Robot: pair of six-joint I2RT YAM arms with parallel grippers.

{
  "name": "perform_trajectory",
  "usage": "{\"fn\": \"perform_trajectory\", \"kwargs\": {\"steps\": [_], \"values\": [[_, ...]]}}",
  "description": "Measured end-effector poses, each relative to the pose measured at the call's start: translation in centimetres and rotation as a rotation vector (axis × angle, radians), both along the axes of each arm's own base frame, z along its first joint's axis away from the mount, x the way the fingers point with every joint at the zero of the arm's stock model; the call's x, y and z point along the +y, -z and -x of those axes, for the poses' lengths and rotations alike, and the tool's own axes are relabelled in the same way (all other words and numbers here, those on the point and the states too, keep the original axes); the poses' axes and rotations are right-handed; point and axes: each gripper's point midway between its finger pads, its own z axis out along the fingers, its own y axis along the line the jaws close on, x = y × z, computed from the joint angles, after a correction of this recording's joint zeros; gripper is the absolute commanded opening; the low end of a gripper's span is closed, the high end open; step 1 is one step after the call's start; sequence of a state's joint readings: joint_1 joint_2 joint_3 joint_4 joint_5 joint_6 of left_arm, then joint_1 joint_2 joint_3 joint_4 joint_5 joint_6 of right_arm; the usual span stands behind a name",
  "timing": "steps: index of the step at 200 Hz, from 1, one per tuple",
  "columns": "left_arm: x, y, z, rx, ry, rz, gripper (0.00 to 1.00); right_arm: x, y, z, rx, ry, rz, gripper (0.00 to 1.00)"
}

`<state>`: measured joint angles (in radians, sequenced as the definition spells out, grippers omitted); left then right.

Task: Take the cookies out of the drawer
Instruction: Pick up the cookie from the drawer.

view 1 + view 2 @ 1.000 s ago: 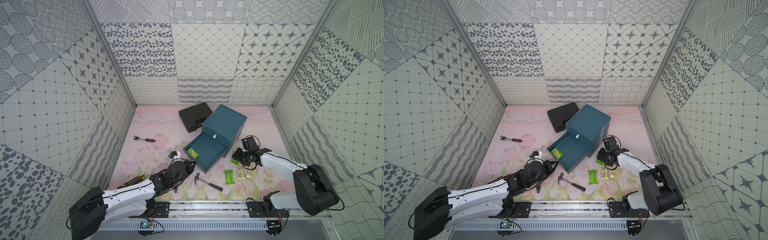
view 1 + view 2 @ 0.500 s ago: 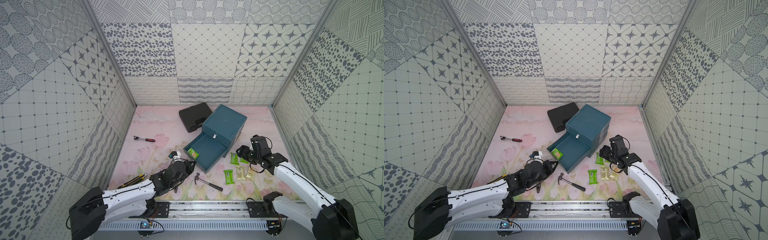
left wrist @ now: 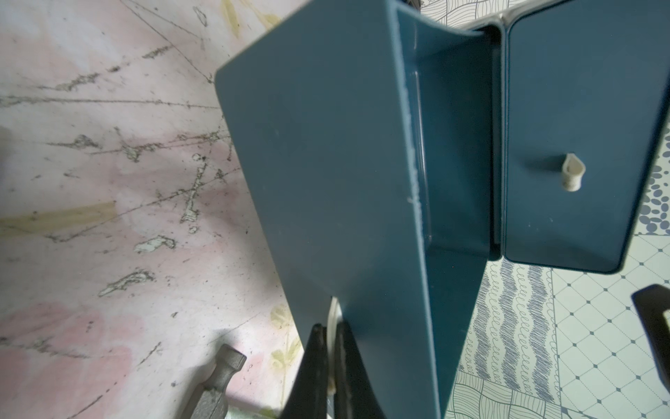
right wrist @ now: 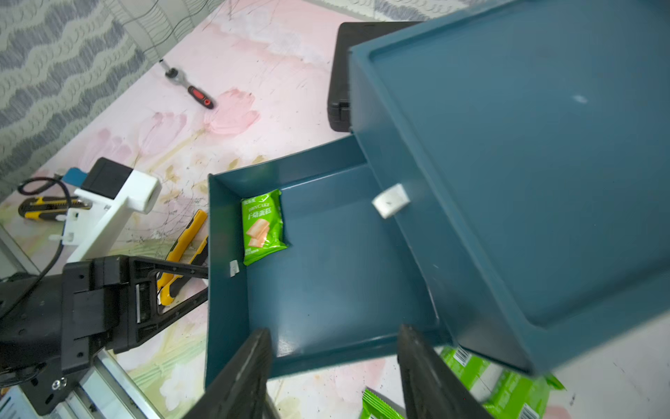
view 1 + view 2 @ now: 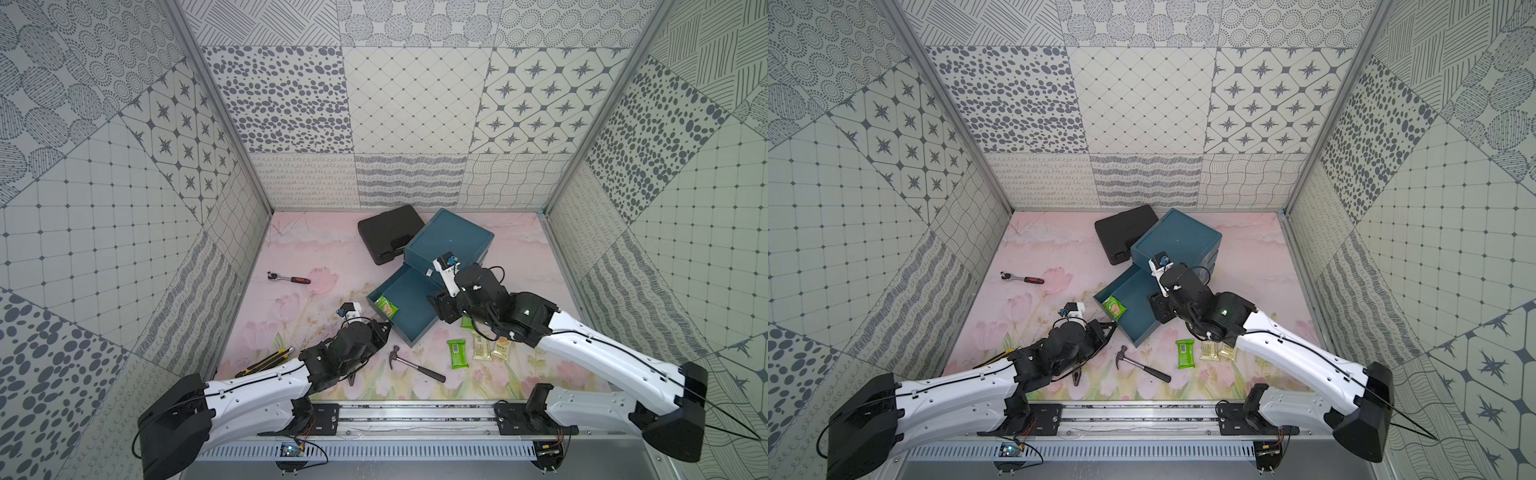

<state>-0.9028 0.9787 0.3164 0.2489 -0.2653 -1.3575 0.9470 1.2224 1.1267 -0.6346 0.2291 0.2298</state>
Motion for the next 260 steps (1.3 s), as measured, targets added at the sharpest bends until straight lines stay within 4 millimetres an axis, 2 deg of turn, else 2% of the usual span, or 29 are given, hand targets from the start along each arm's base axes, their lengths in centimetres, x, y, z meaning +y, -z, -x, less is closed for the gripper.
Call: {"fn": "perform_trajectory", "kwargs": {"steps": [61,105,150,204,232,260], "values": [[0.0,-0.1,0.0,-0.001,0.001,0.002,0.0,6.8,4.0,-1.9,0.102,-0.181,0.155,0.6],[0.1,0.1,0.1,-0.001,0.001,0.002,0.0,9.7,7.6,-3.0,0.179,-0.238,0.227,0.59],[0.2,0.0,0.2,-0.003,0.001,0.006,0.0,11.3,10.3,-3.6,0.253,-0.269,0.269,0.59],[0.2,-0.1,0.2,-0.005,0.001,0.008,0.0,12.3,12.5,-3.7,0.305,-0.289,0.3,0.59],[0.3,0.0,0.3,-0.002,0.001,0.004,0.0,12.5,13.5,-3.9,0.321,-0.292,0.318,0.56],[0.4,0.3,0.4,0.007,0.001,-0.008,0.0,12.0,13.7,-4.4,0.314,-0.267,0.336,0.49]]}}
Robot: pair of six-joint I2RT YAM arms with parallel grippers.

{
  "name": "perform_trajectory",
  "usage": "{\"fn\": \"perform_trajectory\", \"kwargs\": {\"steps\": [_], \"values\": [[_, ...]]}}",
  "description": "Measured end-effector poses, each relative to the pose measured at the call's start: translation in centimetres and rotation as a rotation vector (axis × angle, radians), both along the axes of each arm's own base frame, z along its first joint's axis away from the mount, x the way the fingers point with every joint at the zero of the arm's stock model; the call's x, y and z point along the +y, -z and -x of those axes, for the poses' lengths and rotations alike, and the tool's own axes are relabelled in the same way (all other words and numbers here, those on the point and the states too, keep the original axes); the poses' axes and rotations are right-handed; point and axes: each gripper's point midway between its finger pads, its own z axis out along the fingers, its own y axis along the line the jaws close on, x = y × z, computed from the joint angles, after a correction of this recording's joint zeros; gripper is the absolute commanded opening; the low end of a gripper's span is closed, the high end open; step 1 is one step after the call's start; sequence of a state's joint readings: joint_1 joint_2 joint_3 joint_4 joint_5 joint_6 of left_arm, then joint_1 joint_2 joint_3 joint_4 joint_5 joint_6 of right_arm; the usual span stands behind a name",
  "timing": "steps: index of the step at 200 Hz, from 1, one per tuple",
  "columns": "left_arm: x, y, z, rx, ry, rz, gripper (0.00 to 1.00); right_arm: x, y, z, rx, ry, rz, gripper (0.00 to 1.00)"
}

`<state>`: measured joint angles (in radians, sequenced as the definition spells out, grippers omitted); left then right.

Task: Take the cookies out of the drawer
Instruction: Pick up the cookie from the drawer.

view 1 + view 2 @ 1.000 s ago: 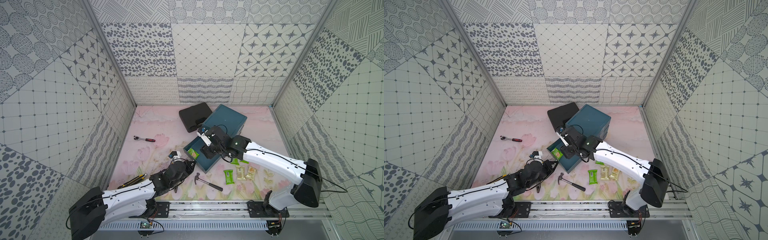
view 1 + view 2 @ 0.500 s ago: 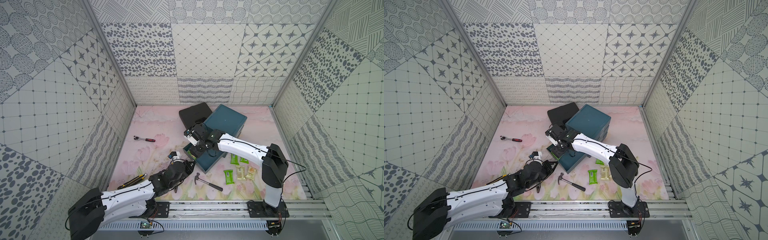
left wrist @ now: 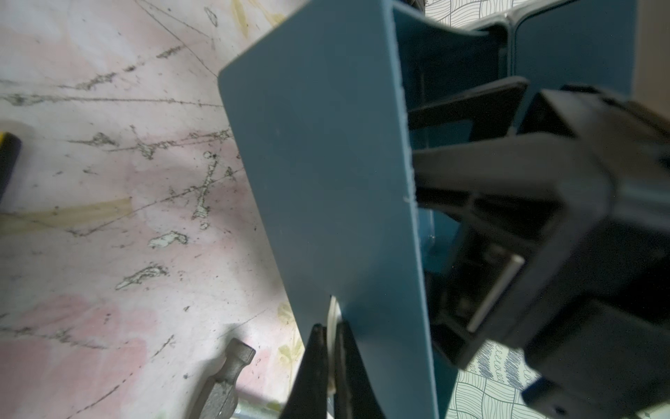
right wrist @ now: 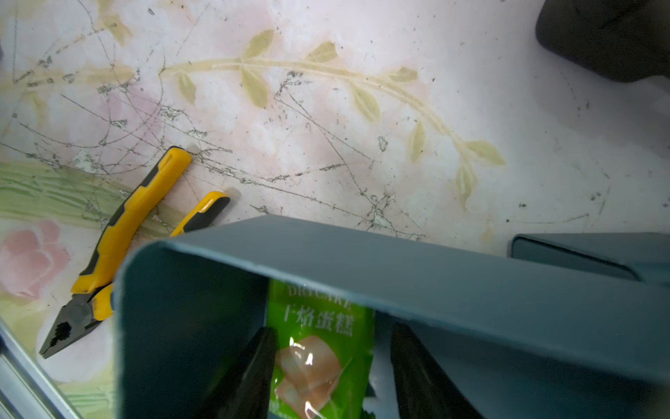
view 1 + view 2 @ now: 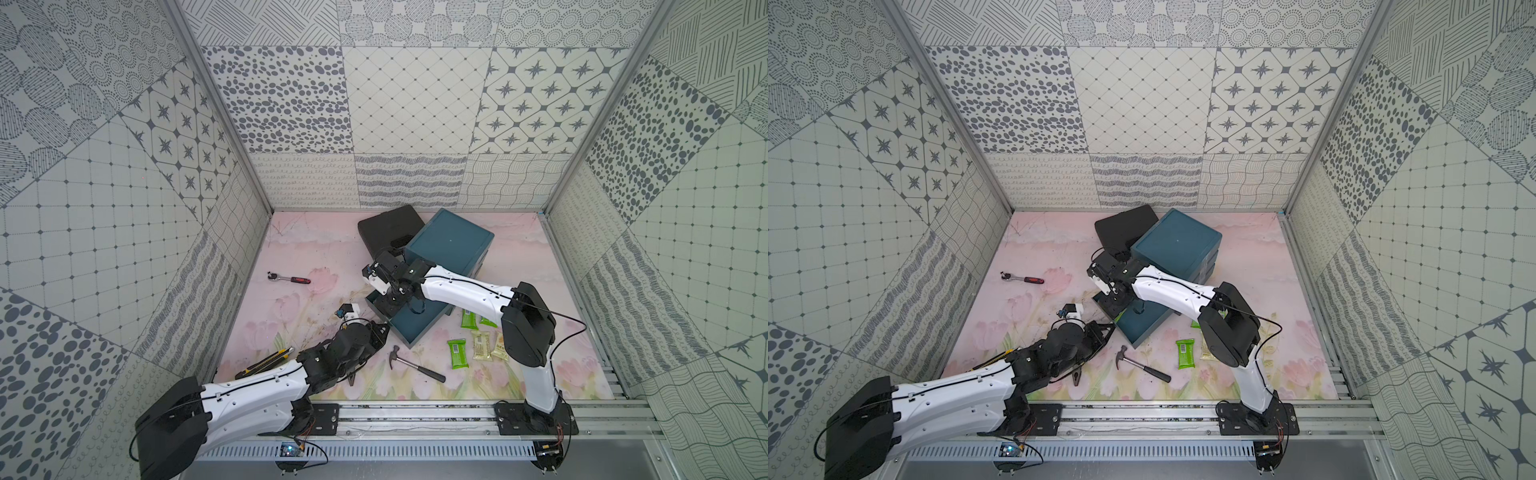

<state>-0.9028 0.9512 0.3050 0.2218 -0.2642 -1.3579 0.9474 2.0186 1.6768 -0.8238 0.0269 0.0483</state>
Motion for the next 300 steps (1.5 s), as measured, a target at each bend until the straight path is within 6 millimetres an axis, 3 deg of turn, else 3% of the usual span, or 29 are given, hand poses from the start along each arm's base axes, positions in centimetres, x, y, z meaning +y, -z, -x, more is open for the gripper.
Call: {"fn": "perform_trajectory", "kwargs": {"steps": [22,42,67,81,106,156,200,300], "values": [[0.1,0.1,0.0,0.004,0.0,-0.005,0.0,-0.8,-0.2,-0.8,-0.025,0.04,0.011,0.43],[0.0,0.1,0.0,0.003,0.0,-0.004,0.0,-2.8,-0.9,-1.8,-0.063,0.092,0.04,0.43],[0.0,0.1,0.0,0.002,0.0,-0.003,0.0,-4.5,-1.8,-2.3,-0.08,0.126,0.058,0.55],[0.0,0.1,0.0,0.002,0.0,-0.003,0.0,-4.3,-2.3,-2.2,-0.089,0.114,0.053,0.63],[0.0,0.1,0.0,0.002,0.0,-0.003,0.0,-3.2,-2.6,-1.2,-0.096,0.071,0.048,0.69],[0.0,-0.1,0.0,-0.002,0.0,0.002,0.0,-2.3,-2.1,-1.8,-0.128,0.016,0.095,0.71],[0.0,0.0,0.0,0.001,0.0,-0.001,0.0,-2.9,0.3,-2.3,-0.118,0.003,0.171,0.66],[0.0,0.2,0.0,0.005,0.001,-0.006,0.0,-2.9,0.2,-2.8,-0.131,0.009,0.181,0.39]]}}
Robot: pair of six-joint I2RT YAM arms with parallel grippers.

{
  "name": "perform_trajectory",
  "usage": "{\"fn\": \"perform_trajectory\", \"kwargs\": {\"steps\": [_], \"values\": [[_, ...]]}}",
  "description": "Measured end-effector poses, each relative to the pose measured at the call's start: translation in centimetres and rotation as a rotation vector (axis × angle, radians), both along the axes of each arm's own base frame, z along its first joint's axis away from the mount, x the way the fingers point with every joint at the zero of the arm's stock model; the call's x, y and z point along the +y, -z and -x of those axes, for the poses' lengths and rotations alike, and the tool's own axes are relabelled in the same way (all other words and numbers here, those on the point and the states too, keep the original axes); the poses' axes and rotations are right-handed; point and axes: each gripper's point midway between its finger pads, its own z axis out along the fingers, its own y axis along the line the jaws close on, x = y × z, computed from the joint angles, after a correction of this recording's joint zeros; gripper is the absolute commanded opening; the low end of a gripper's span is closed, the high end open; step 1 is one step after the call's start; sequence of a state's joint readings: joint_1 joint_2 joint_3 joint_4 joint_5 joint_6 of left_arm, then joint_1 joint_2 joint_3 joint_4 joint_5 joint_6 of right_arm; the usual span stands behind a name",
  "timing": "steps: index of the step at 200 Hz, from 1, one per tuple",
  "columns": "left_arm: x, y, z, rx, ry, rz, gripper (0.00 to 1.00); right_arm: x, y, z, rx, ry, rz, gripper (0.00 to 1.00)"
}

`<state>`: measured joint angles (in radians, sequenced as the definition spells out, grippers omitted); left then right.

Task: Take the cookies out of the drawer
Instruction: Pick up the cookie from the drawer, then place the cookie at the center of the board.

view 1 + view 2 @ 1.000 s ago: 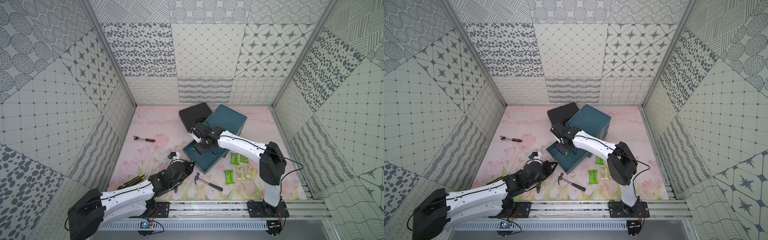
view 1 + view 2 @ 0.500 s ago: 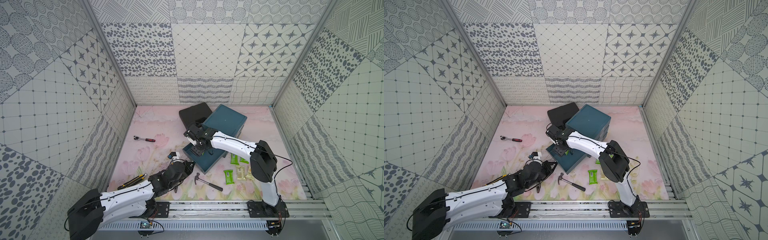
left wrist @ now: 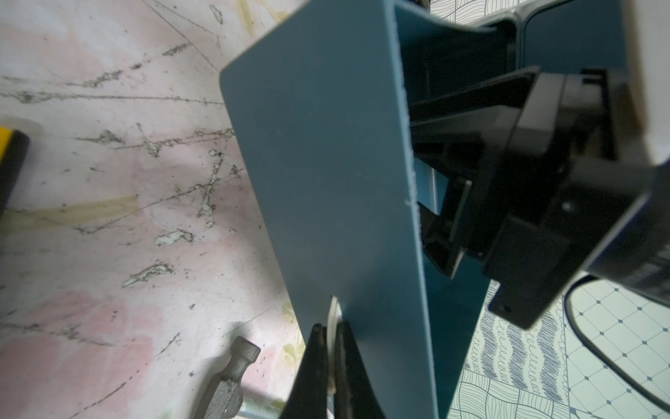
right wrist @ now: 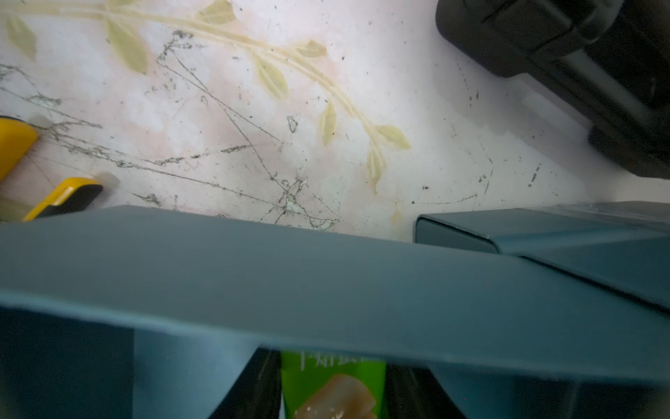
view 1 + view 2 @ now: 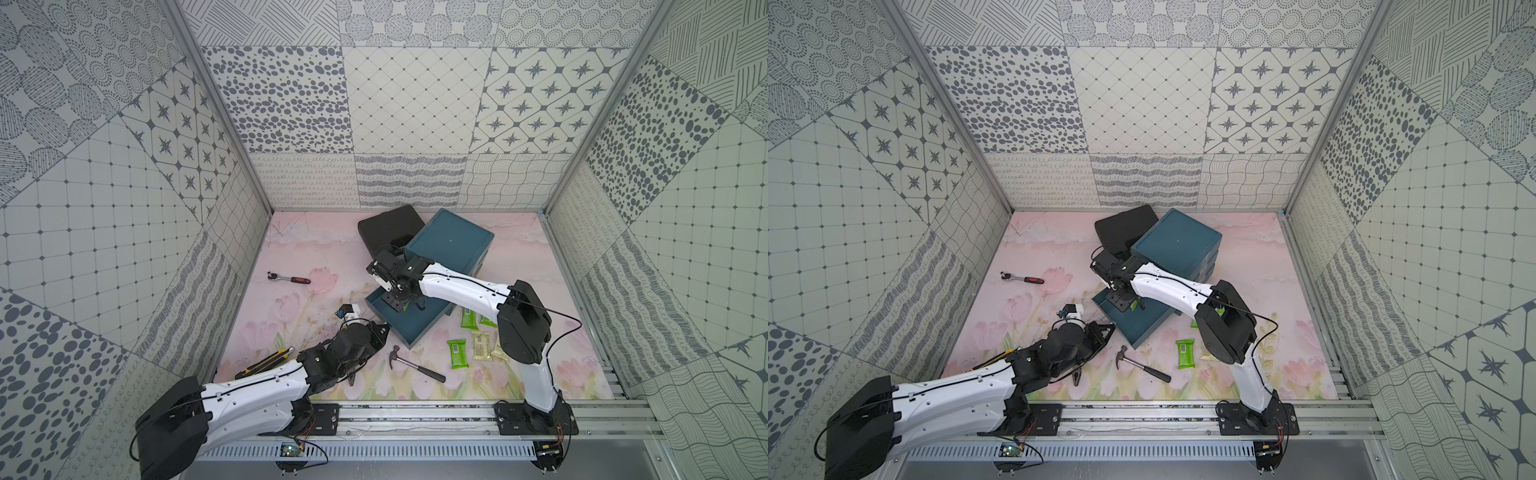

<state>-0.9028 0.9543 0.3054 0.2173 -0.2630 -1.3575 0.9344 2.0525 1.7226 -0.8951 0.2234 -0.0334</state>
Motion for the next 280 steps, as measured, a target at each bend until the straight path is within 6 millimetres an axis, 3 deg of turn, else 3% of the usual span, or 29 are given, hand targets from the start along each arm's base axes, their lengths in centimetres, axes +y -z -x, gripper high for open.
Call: {"fn": "perform_trajectory", "kwargs": {"steps": [62,114,148,182,214,247,280], "values": [[0.0,0.1,0.0,0.003,0.0,-0.003,0.0,-0.2,-1.3,0.6,-0.004,-0.001,-0.013,0.36],[-0.2,0.2,-0.1,0.008,0.002,-0.008,0.0,-0.5,-8.5,3.4,-0.076,0.007,-0.157,0.34],[-0.2,0.1,-0.1,0.005,0.002,-0.005,0.0,-2.7,-12.9,6.0,-0.111,0.063,-0.263,0.33],[-0.4,-0.2,-0.2,0.001,0.003,-0.001,0.0,-7.9,-15.0,7.3,-0.135,0.207,-0.327,0.31],[-0.6,-0.6,-0.4,-0.005,0.005,0.002,0.0,-15.7,-14.9,6.6,-0.141,0.453,-0.375,0.31],[-0.8,-0.6,-0.5,-0.005,0.01,-0.003,0.0,-24.6,-12.0,5.7,-0.125,0.774,-0.386,0.31],[-1.1,-0.5,-0.6,-0.002,0.019,-0.009,0.0,-30.6,-7.2,5.4,-0.061,1.044,-0.391,0.31]]}}
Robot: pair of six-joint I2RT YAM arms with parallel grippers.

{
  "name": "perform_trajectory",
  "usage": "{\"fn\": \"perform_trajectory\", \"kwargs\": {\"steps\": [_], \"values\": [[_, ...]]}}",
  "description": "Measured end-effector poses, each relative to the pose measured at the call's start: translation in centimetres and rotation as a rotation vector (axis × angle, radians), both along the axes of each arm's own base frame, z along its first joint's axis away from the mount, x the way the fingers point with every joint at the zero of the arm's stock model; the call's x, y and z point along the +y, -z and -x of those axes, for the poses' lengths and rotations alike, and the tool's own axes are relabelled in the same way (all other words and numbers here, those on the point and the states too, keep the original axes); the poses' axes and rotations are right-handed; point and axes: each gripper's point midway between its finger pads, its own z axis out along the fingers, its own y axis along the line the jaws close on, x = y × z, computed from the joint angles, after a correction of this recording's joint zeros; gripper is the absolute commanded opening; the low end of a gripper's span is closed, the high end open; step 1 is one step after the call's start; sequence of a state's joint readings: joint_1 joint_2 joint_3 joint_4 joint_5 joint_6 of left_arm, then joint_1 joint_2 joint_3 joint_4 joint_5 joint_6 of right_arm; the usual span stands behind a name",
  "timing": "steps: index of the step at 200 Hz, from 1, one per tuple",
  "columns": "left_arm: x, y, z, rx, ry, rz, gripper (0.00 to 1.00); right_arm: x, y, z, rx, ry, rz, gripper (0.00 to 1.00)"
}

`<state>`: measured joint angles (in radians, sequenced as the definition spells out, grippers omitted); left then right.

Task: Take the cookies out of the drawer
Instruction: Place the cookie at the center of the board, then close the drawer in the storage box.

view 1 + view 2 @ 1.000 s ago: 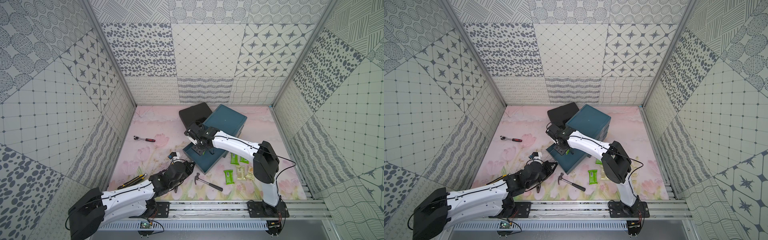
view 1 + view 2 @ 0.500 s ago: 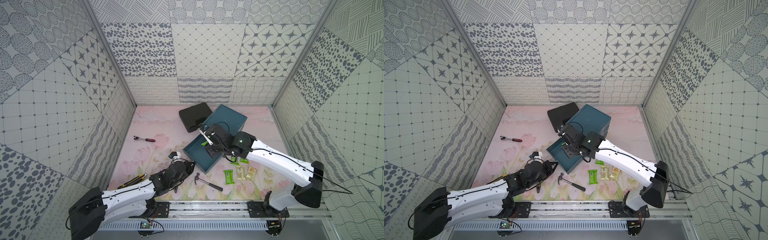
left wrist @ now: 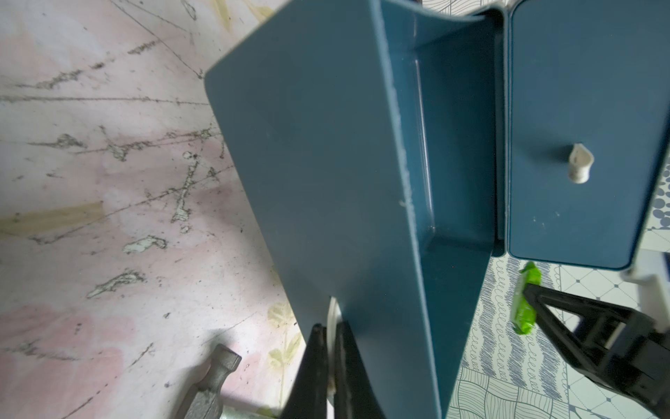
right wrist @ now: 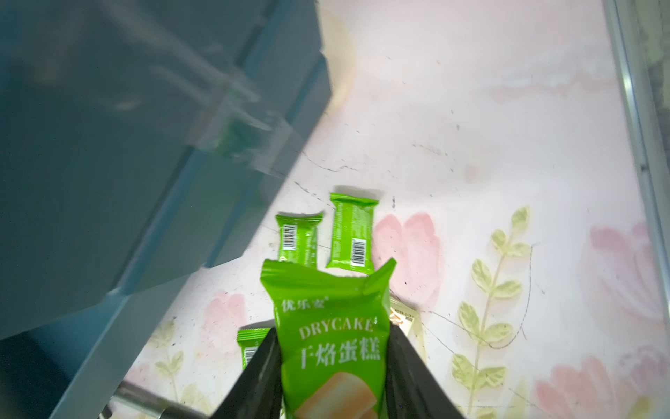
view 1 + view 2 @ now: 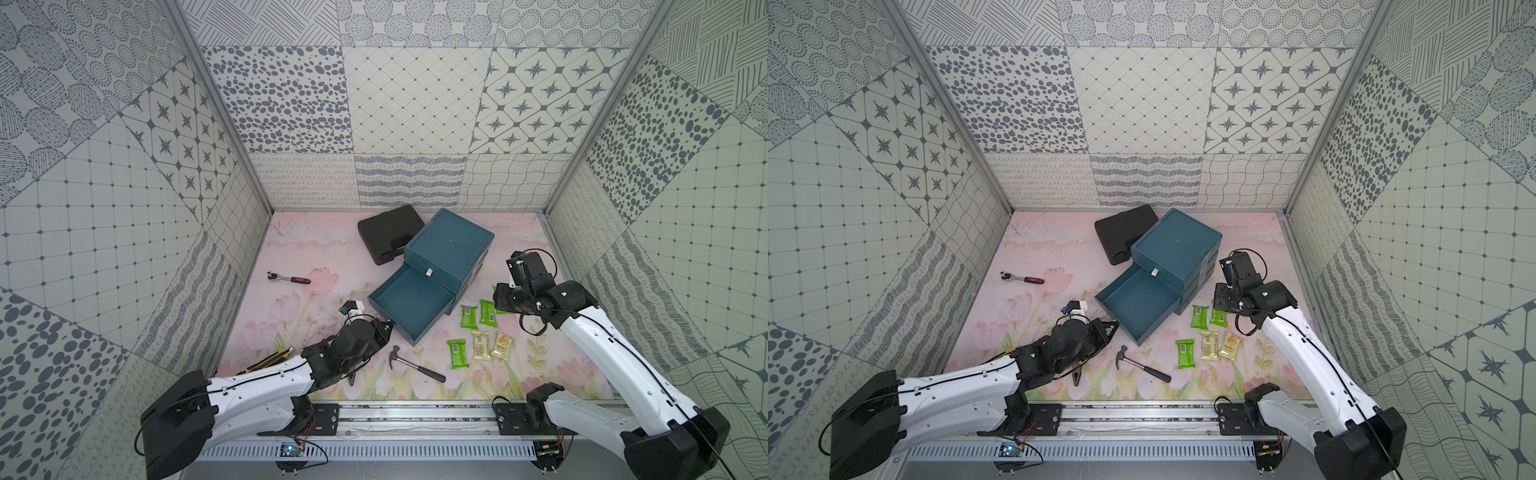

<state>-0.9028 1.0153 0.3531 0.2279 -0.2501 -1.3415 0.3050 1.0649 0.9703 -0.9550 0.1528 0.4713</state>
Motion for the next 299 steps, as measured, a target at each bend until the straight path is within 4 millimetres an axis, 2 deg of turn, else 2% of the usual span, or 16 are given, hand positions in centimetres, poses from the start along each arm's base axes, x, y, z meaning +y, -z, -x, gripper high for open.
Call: {"fn": "perform_trajectory", "kwargs": {"steps": [15,37,65,106,129,144,165,189,210,234,248,269,281,290,299], "values": [[-0.2,0.1,0.0,0.004,0.005,-0.005,0.0,-2.1,2.4,-0.1,0.038,0.099,-0.037,0.31],[-0.5,-0.1,-0.2,0.0,0.009,-0.003,0.0,-4.0,5.4,-0.8,0.102,0.187,-0.068,0.31],[-0.7,-0.3,-0.3,-0.005,0.015,0.003,0.0,-4.4,8.6,-1.7,0.189,0.211,-0.094,0.31],[-0.9,-0.6,-0.5,-0.013,0.015,0.012,0.0,-4.6,12.0,-2.6,0.277,0.213,-0.098,0.32],[-0.9,-0.7,-0.5,-0.015,0.015,0.015,0.0,-4.7,13.6,-3.0,0.322,0.216,-0.095,0.33],[-0.9,-0.7,-0.5,-0.016,0.015,0.017,0.0,-4.9,14.3,-3.3,0.342,0.225,-0.096,0.4],[-0.9,-0.8,-0.5,-0.019,0.015,0.02,0.0,-5.0,14.1,-3.9,0.327,0.228,-0.1,0.52],[-0.9,-0.9,-0.5,-0.02,0.014,0.021,0.0,-5.0,13.9,-4.0,0.318,0.222,-0.095,0.6],[-0.9,-0.9,-0.5,-0.02,0.015,0.021,0.0,-5.2,12.2,-4.0,0.268,0.222,-0.088,0.66],[-0.9,-0.9,-0.5,-0.02,0.015,0.021,0.0,-5.4,7.9,-4.0,0.155,0.216,-0.088,0.65],[-0.9,-0.9,-0.5,-0.02,0.015,0.021,0.0,-5.3,4.4,-4.4,0.055,0.198,-0.097,0.64],[-0.9,-0.9,-0.5,-0.02,0.015,0.021,0.0,-4.1,-2.6,-5.6,-0.157,0.141,-0.135,0.61],[-0.9,-0.9,-0.5,-0.02,0.015,0.021,0.0,-2.2,-6.8,-6.2,-0.284,0.067,-0.162,0.6],[-0.9,-0.9,-0.5,-0.02,0.015,0.021,0.0,0.1,-9.9,-6.5,-0.373,-0.024,-0.188,0.6],[-0.9,-0.9,-0.5,-0.019,0.015,0.02,0.0,2.4,-12.1,-6.8,-0.426,-0.113,-0.197,0.6]]}}
